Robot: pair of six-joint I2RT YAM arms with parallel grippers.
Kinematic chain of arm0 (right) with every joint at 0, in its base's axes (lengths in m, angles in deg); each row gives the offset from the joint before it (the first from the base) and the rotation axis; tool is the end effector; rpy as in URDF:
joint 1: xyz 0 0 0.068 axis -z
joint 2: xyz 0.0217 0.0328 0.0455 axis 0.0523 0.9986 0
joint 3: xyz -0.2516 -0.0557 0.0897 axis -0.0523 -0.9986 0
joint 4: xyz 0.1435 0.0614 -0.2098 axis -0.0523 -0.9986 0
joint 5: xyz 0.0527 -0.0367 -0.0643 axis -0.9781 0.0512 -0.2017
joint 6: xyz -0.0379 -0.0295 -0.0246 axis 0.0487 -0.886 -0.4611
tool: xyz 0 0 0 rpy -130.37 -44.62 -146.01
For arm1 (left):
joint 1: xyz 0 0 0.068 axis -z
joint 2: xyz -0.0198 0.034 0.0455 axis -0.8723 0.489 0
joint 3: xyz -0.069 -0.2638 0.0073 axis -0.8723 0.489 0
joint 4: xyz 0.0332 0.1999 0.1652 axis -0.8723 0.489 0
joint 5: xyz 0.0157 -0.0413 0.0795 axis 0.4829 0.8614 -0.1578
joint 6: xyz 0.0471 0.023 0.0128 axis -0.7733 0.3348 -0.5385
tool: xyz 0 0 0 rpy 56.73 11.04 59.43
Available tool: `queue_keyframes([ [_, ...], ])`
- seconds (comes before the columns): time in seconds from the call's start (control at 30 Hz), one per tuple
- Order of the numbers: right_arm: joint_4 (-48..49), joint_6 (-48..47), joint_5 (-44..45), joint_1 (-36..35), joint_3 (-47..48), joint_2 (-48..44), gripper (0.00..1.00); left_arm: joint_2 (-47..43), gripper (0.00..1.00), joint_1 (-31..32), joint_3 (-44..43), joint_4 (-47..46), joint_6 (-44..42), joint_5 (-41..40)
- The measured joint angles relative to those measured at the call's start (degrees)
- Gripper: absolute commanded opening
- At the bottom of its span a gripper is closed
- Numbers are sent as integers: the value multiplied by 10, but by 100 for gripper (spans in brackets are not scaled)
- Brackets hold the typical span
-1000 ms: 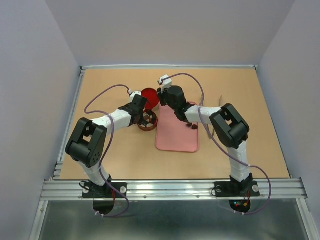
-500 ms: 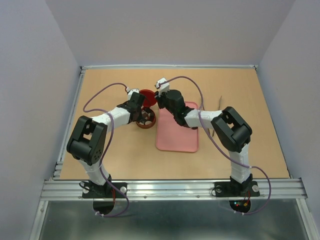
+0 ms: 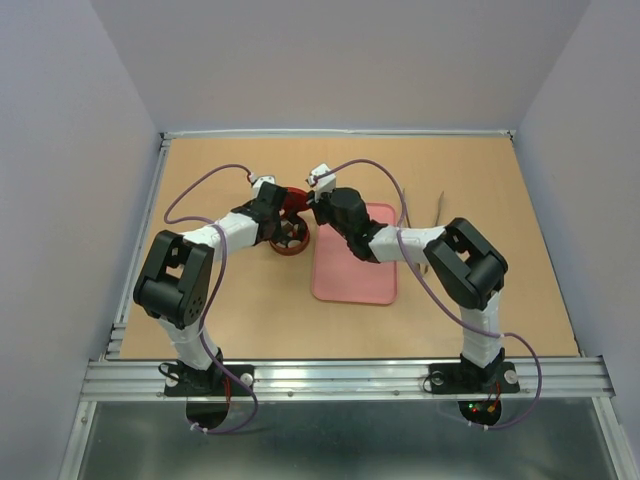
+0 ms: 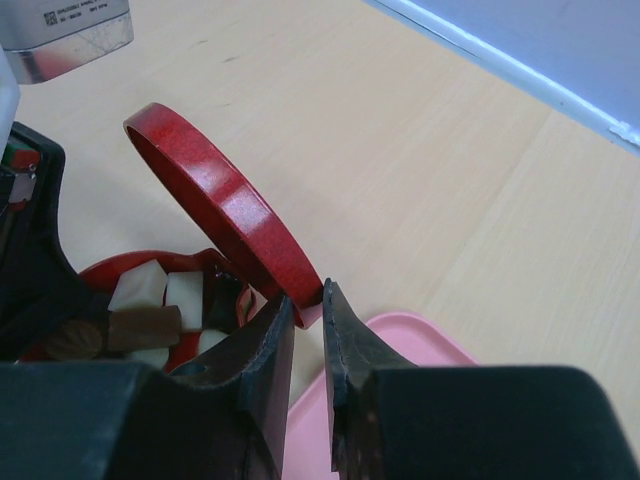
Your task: Pack the chocolate
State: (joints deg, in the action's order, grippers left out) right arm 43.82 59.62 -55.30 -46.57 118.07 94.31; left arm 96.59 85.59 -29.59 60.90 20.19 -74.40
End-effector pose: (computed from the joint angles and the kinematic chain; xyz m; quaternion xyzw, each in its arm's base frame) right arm 0.3276 0.3060 0.1983 -0.2881 0.7141 0.1637 0.6167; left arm 0.3291 -0.1407 0.1849 -0.0369 0.9205 -0.0165 0.3885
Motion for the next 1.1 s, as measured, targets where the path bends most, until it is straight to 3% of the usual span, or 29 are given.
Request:
queue_keyframes([
  [0.57, -2, 3, 19, -25, -44, -25, 21, -4, 0, -10, 12, -24, -2, 5],
  [0.83, -50, 23, 6, -57, -63, -25, 40, -5, 0, -15, 21, -48, 1, 9],
  [1.1, -77, 29, 14, -71, -98, -55, 41, -5, 0, -16, 25, -57, 1, 12],
])
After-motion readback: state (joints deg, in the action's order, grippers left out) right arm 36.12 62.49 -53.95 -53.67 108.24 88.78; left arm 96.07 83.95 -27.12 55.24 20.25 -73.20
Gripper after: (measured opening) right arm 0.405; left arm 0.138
